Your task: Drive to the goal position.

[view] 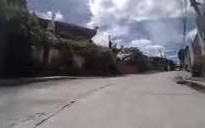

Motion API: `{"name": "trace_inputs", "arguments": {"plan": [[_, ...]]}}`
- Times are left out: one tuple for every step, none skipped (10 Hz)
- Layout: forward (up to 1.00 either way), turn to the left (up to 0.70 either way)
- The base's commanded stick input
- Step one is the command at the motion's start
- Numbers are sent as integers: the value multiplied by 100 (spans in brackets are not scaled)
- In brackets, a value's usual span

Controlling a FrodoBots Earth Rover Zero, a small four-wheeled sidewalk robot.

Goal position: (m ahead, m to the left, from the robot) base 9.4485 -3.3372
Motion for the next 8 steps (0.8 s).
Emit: {"name": "trace_inputs", "arguments": {"plan": [[70, -35], [70, -35], [70, -35], [70, -35], [70, -35], [70, -35], [70, -35], [70, -35]]}}
